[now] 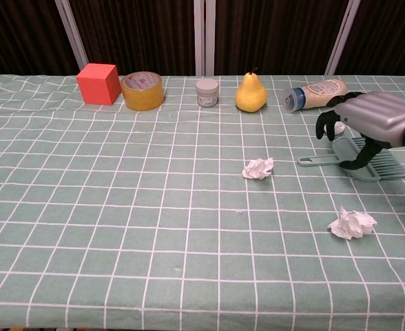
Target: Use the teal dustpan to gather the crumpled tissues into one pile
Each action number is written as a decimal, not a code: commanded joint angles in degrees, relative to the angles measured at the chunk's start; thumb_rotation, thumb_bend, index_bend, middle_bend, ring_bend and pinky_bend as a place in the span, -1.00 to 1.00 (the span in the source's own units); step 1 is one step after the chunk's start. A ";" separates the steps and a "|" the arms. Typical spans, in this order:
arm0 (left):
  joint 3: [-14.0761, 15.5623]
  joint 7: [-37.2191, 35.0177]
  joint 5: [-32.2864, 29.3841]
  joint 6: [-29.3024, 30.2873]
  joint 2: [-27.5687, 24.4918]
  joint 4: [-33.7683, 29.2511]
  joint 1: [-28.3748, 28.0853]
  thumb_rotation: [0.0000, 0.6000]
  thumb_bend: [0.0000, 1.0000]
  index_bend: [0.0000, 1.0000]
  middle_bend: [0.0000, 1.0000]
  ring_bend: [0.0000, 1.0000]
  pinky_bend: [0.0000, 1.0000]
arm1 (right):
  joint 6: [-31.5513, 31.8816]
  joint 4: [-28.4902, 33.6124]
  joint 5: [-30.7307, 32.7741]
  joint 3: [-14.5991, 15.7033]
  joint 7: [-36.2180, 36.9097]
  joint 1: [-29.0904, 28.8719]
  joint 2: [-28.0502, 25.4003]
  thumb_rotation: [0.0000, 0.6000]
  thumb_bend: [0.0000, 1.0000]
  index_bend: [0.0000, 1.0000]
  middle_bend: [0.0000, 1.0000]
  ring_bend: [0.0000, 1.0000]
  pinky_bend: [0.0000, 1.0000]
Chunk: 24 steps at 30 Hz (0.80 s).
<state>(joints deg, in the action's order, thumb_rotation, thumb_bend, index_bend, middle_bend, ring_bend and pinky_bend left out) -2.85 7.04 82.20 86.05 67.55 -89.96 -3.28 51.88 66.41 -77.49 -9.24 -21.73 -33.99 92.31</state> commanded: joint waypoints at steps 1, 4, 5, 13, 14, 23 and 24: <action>0.03 -0.24 0.02 -0.28 0.14 0.25 -0.11 1.00 -1.00 -0.91 -0.82 -0.94 -0.91 | 0.03 -3.06 0.35 0.37 -0.30 -1.16 2.44 1.00 -0.70 -0.25 -0.19 -0.81 -0.79; 0.05 -0.39 0.08 -0.46 0.27 0.53 -0.20 1.00 -1.00 -0.91 -0.82 -0.94 -0.91 | 0.09 -4.56 0.32 0.57 0.20 -1.68 3.58 1.00 -0.69 -0.23 -0.17 -0.80 -0.79; 0.02 -0.46 0.07 -0.44 0.31 0.59 -0.19 1.00 -1.00 -0.91 -0.82 -0.94 -0.91 | 0.19 -4.94 0.22 0.68 0.17 -1.82 3.82 1.00 -0.69 -0.22 -0.16 -0.80 -0.79; -0.15 -0.85 -0.19 -0.68 0.72 1.29 -0.25 1.00 -1.00 -0.91 -0.82 -0.94 -0.91 | -0.23 -8.33 0.27 1.38 -0.47 -3.15 6.08 1.00 -0.69 -0.16 -0.13 -0.79 -0.78; -0.15 -0.87 -0.25 -0.77 0.75 1.38 -0.28 1.00 -1.00 -0.91 -0.82 -0.94 -0.91 | -0.35 -8.68 0.33 1.44 -0.45 -3.27 6.33 1.00 -0.69 -0.15 -0.12 -0.78 -0.78; -0.38 -1.47 -0.49 -0.79 0.91 1.73 -0.26 1.00 -1.00 -0.90 -0.82 -0.94 -0.91 | -2.44 -10.62 0.92 2.31 0.43 -4.22 7.26 1.00 -0.52 -0.05 -0.07 -0.74 -0.77; -0.39 -1.51 -0.51 -0.75 0.91 1.75 -0.23 1.00 -1.00 -0.91 -0.82 -0.94 -0.91 | -2.46 -10.48 0.78 2.42 0.71 -4.28 7.12 1.00 -0.49 -0.02 -0.04 -0.72 -0.76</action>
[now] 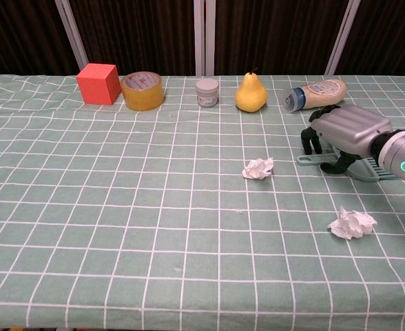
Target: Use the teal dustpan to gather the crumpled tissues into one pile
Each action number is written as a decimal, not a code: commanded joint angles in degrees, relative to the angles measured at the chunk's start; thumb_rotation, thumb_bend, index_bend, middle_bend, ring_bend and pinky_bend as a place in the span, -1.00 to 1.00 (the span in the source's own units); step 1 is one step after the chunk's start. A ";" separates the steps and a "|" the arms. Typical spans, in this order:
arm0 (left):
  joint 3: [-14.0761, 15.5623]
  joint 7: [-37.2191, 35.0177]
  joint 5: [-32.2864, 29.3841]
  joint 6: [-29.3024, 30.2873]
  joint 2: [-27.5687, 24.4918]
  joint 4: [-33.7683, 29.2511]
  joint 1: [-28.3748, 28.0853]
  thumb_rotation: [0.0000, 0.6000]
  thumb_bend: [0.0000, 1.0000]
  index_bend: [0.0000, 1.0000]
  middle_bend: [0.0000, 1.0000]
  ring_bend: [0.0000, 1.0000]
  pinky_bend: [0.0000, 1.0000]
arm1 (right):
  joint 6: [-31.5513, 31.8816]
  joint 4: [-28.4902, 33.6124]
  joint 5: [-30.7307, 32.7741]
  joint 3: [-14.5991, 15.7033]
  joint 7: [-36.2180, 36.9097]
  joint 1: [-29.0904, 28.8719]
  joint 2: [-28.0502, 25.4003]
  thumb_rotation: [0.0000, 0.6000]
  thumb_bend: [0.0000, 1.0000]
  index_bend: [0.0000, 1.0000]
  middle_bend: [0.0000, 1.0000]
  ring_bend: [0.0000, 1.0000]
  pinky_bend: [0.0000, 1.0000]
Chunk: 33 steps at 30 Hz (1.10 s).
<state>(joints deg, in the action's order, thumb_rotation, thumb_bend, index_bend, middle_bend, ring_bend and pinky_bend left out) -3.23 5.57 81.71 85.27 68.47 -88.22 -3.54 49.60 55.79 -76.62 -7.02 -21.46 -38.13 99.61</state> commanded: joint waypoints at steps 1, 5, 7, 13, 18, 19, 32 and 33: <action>0.00 -0.05 0.03 0.14 0.00 0.03 0.08 1.00 -1.00 -0.90 -0.82 -0.94 -0.91 | 0.02 0.39 -0.33 0.24 0.99 -0.19 -0.48 1.00 -0.46 0.01 -0.03 -0.71 -0.76; 0.02 -0.01 0.10 0.44 -0.14 -0.10 0.26 1.00 -1.00 -0.90 -0.82 -0.94 -0.91 | 2.99 2.81 -1.78 -0.27 5.60 0.42 -3.12 1.00 -0.35 0.14 0.05 -0.64 -0.71; 0.06 0.20 0.01 0.48 -0.27 -0.38 0.36 1.00 -1.00 -0.91 -0.82 -0.94 -0.91 | 5.10 5.44 -2.44 -0.83 8.74 1.18 -5.97 1.00 -0.35 0.15 0.05 -0.64 -0.71; 0.07 1.32 0.27 0.55 -0.83 -1.68 0.28 1.00 -1.00 -0.90 -0.82 -0.94 -0.91 | 7.03 13.00 -2.69 -2.62 18.93 2.66 -15.50 1.00 -0.34 0.18 0.07 -0.60 -0.66; -0.18 2.61 0.41 0.86 -0.90 -2.51 0.11 1.00 -1.00 -0.91 -0.82 -0.94 -0.91 | 2.61 7.87 -5.02 -3.24 32.55 -0.72 -16.96 1.00 -0.29 0.19 0.08 -0.59 -0.65; -0.21 3.03 0.36 0.96 -0.96 -2.88 0.13 1.00 -1.00 -0.90 -0.82 -0.94 -0.91 | 1.17 5.42 -6.12 -3.14 37.14 -2.11 -16.47 1.00 -0.27 0.20 0.08 -0.59 -0.65; -0.22 8.17 -1.24 1.01 -3.15 -7.93 0.52 1.00 -1.00 -0.91 -0.82 -0.94 -0.91 | 1.63 -28.50 -17.66 3.64 73.58 -12.10 0.07 1.00 0.24 0.39 0.19 -0.47 -0.55; -0.23 8.48 -1.41 0.96 -3.25 -8.20 0.53 1.00 -1.00 -0.91 -0.82 -0.94 -0.91 | 1.42 -29.94 -18.04 4.21 75.45 -12.52 0.85 1.00 0.25 0.39 0.19 -0.47 -0.55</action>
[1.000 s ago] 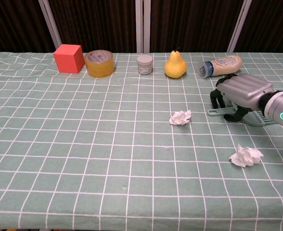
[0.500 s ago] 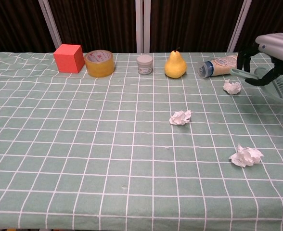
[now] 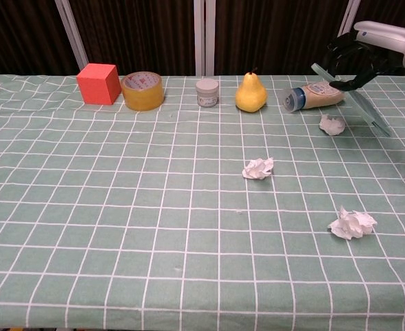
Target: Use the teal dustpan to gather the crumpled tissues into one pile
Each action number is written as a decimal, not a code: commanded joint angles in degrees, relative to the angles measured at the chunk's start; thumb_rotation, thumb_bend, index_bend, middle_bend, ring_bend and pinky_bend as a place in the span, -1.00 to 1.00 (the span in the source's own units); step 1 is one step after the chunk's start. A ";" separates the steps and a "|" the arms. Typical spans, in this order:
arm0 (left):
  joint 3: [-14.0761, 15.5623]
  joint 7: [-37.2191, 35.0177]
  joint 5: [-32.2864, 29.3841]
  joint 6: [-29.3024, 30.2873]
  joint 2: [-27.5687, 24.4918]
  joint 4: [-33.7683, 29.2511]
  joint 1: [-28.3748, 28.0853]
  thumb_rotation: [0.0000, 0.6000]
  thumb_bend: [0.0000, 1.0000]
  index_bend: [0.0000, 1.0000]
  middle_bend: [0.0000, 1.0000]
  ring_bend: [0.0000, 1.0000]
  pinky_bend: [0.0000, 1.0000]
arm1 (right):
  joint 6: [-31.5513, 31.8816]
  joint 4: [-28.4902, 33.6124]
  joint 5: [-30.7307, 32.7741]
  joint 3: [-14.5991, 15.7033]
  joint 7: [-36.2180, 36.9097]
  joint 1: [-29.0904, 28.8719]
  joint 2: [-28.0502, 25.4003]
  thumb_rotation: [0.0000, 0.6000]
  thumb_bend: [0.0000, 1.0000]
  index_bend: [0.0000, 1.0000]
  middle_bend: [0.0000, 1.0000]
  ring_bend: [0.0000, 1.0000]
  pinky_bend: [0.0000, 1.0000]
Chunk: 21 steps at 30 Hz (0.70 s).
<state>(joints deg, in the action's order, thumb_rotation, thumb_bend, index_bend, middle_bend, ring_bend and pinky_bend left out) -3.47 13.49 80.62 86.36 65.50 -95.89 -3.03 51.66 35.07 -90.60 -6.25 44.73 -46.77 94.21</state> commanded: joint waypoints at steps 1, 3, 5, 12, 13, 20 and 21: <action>-0.03 0.89 -0.61 -0.20 -0.41 -0.91 0.03 1.00 -1.00 -0.91 -0.82 -0.94 -0.91 | -0.79 -10.89 -4.44 4.06 11.61 -4.36 7.20 1.00 0.25 0.39 0.19 -0.47 -0.55; -0.12 1.30 -0.95 -0.22 -0.55 -1.45 0.04 1.00 -1.00 -0.90 -0.82 -0.94 -0.91 | -0.82 -12.95 -4.88 4.85 14.65 -4.93 8.46 1.00 0.26 0.40 0.20 -0.47 -0.55; -0.12 1.80 -1.09 -0.34 -0.70 -1.93 -0.03 1.00 -1.00 -0.90 -0.82 -0.94 -0.91 | -0.87 -14.48 -5.32 5.75 17.82 -5.40 9.62 1.00 0.26 0.41 0.20 -0.47 -0.55; -0.05 2.42 -0.85 -0.20 -0.94 -2.59 -0.10 1.00 -1.00 -0.90 -0.82 -0.94 -0.91 | 1.67 -14.65 -6.19 7.75 28.47 -6.19 11.29 1.00 0.26 0.41 0.20 -0.47 -0.55; -0.04 2.37 -0.79 -0.09 -0.97 -2.58 -0.05 1.00 -1.00 -0.90 -0.82 -0.94 -0.91 | 2.49 -14.30 -6.25 7.81 29.55 -6.31 11.31 1.00 0.26 0.41 0.20 -0.47 -0.55; 0.13 1.76 -0.39 -0.34 -0.64 -1.87 -0.22 1.00 -1.00 -0.91 -0.82 -0.94 -0.91 | 7.15 -10.45 -5.70 7.24 34.36 -7.14 11.90 1.00 0.26 0.41 0.20 -0.47 -0.55; 0.18 1.67 -0.31 -0.38 -0.58 -1.77 -0.23 1.00 -1.00 -0.91 -0.82 -0.94 -0.91 | 7.53 -9.81 -5.65 7.17 34.78 -7.30 12.00 1.00 0.26 0.41 0.20 -0.47 -0.55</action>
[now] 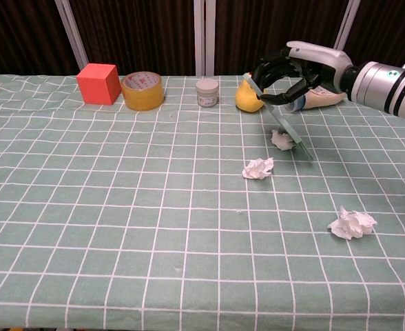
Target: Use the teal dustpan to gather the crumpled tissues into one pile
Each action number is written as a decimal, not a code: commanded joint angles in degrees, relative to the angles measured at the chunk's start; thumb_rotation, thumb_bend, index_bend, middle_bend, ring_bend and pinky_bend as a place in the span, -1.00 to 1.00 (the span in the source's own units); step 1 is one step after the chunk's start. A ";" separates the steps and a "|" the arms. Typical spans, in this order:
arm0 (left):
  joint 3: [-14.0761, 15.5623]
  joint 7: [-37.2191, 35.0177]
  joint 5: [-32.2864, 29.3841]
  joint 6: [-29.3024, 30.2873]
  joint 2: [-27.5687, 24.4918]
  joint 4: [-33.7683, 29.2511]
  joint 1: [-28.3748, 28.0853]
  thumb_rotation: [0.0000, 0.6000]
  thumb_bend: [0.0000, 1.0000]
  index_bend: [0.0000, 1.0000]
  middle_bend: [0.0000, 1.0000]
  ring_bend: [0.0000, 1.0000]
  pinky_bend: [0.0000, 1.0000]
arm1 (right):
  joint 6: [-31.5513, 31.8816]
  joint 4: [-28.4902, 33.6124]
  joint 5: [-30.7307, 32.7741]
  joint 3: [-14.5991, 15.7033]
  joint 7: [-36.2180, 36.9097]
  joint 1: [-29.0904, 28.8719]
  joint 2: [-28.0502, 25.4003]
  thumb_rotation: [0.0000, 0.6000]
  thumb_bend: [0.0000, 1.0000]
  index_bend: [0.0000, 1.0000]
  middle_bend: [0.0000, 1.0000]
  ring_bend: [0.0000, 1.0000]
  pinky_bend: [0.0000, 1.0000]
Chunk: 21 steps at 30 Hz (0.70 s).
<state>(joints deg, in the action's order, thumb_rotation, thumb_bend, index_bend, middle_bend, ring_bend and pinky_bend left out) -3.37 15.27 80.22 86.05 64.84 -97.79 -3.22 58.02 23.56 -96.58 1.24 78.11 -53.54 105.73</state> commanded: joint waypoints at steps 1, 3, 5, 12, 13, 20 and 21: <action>0.09 -0.24 0.14 -0.04 0.17 0.28 -0.03 1.00 -1.00 -0.90 -0.82 -0.94 -0.91 | 1.71 2.29 0.35 -0.43 1.37 -0.77 0.72 1.00 0.26 0.41 0.20 -0.47 -0.55; 0.09 -0.52 0.07 0.01 0.24 0.50 0.04 1.00 -1.00 -0.90 -0.82 -0.94 -0.91 | 2.37 3.06 0.36 -0.54 0.98 -1.12 1.12 1.00 0.26 0.41 0.20 -0.47 -0.55; 0.09 -0.89 0.00 0.08 0.28 0.71 0.14 1.00 -1.00 -0.90 -0.82 -0.94 -0.91 | 3.01 4.18 0.42 -0.60 1.13 -1.36 1.31 1.00 0.26 0.41 0.20 -0.47 -0.55; 0.30 -1.99 0.38 0.05 0.52 1.60 0.22 1.00 -1.00 -0.91 -0.82 -0.94 -0.91 | 5.94 9.01 0.40 0.00 1.33 -0.13 -1.16 1.00 0.26 0.42 0.20 -0.47 -0.55; 0.26 -2.20 0.46 0.10 0.64 1.86 0.21 1.00 -1.00 -0.91 -0.82 -0.94 -0.91 | 6.97 10.36 0.45 0.10 1.56 0.52 -2.31 1.00 0.26 0.43 0.20 -0.47 -0.55; 0.36 -3.24 1.20 -0.01 0.99 2.95 0.01 1.00 -1.00 -0.90 -0.82 -0.94 -0.91 | 15.96 22.79 3.54 -1.90 -11.75 7.78 -10.62 1.00 0.26 0.43 0.20 -0.45 -0.64; 0.38 -3.39 1.27 -0.11 0.97 3.03 -0.06 1.00 -1.00 -0.90 -0.82 -0.94 -0.91 | 16.72 25.88 4.12 -1.88 -14.85 9.15 -12.28 1.00 0.26 0.43 0.20 -0.45 -0.66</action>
<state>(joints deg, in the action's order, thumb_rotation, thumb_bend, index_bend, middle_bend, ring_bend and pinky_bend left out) -3.01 11.92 81.45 85.98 65.81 -94.80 -3.24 70.34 40.62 -94.39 0.11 72.22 -49.08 98.78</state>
